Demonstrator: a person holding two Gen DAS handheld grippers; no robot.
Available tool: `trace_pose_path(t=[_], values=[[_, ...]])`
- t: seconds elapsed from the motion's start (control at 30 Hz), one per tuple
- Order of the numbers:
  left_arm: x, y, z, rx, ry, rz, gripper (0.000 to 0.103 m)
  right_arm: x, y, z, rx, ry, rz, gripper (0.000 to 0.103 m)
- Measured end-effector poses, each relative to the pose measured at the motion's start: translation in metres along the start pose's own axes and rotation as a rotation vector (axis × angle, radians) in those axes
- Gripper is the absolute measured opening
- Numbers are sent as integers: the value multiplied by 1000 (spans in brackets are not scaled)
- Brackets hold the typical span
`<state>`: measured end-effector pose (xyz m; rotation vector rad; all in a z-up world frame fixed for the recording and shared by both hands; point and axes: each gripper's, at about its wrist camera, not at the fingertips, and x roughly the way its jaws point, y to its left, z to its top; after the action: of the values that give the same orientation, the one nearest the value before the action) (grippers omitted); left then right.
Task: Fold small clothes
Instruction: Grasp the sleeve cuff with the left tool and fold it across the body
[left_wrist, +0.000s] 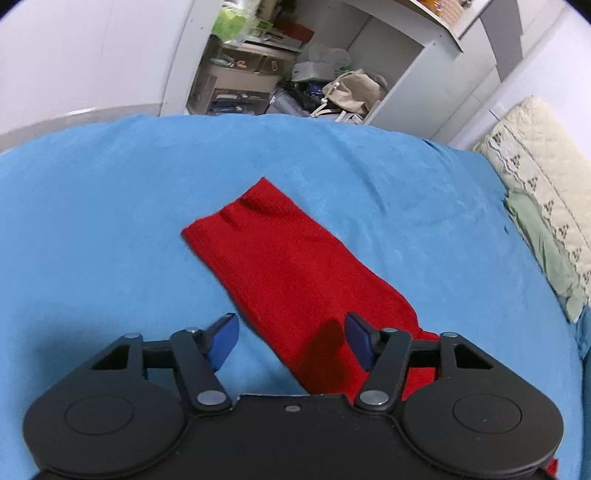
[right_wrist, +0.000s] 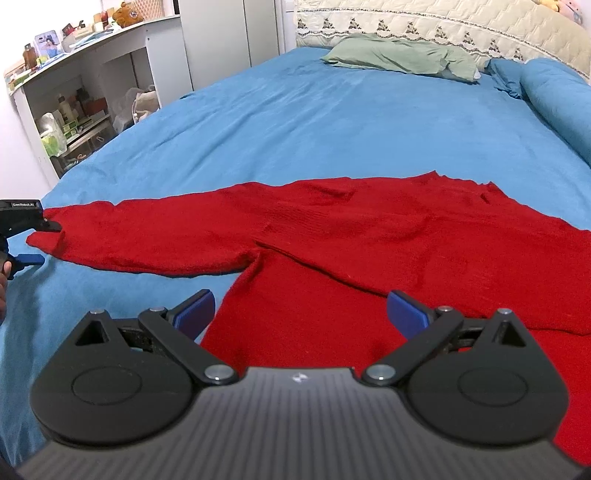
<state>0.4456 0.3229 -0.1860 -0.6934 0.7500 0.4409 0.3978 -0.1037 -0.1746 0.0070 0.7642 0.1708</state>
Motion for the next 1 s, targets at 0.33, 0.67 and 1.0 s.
trace_pose_path(t=[0.33, 0.67, 1.0], values=[[14, -4, 12, 26, -9, 62, 7, 3, -2, -3, 18, 1, -1, 103], [-38, -109, -9, 255, -99, -97, 6, -14, -46, -2, 44, -36, -61, 103], [-74, -282, -139, 599, -7, -420, 6, -47, -130, -12, 50, -69, -154, 103]])
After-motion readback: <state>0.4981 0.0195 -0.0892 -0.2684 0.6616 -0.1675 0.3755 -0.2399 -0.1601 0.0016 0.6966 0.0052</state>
